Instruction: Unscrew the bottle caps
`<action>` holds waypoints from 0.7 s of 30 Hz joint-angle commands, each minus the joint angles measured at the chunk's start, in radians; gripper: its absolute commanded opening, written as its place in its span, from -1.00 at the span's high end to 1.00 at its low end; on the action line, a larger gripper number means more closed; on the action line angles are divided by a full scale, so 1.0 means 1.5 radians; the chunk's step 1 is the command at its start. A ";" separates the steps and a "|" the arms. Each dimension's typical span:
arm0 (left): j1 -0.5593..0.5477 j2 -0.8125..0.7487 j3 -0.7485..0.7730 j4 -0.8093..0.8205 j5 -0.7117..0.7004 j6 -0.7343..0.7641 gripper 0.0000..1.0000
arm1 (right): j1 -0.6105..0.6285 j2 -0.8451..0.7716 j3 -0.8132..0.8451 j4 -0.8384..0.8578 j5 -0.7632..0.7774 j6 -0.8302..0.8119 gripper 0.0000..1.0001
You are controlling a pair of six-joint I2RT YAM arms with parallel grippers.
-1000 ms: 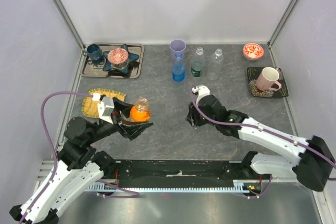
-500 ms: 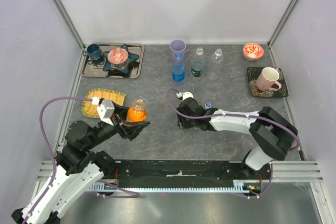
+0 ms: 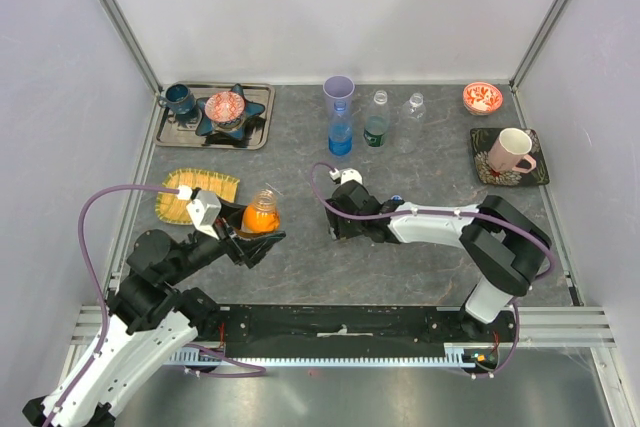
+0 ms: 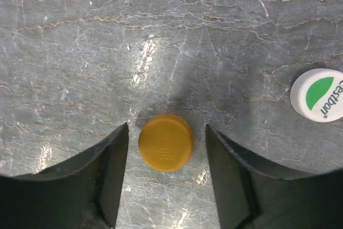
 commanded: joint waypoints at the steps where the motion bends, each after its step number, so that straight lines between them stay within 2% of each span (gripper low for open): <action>1: 0.003 -0.003 -0.005 0.005 -0.012 0.026 0.13 | 0.005 -0.021 0.000 -0.024 0.010 0.011 -0.39; 6: 0.003 0.008 -0.002 0.013 -0.009 0.026 0.12 | 0.016 -0.108 0.033 -0.070 0.024 0.028 -0.51; 11: 0.003 0.021 0.003 0.019 -0.011 0.033 0.11 | 0.024 -0.229 0.130 -0.153 0.082 0.032 -0.54; 13: 0.003 0.038 0.006 0.027 -0.007 0.037 0.10 | 0.024 -0.255 0.179 -0.205 0.127 0.021 -0.56; 15: 0.003 0.068 0.006 0.038 0.007 0.043 0.10 | 0.024 -0.291 0.206 -0.227 0.130 0.006 -0.60; 18: 0.003 0.114 0.011 0.072 0.045 0.048 0.09 | 0.024 -0.330 0.247 -0.211 0.067 -0.026 -0.68; 19: 0.003 0.151 0.015 0.090 0.054 0.047 0.09 | 0.024 -0.336 0.257 -0.197 -0.011 -0.041 -0.68; 21: 0.003 0.189 0.035 0.098 0.081 0.039 0.10 | 0.024 -0.353 0.261 -0.158 -0.080 -0.051 -0.71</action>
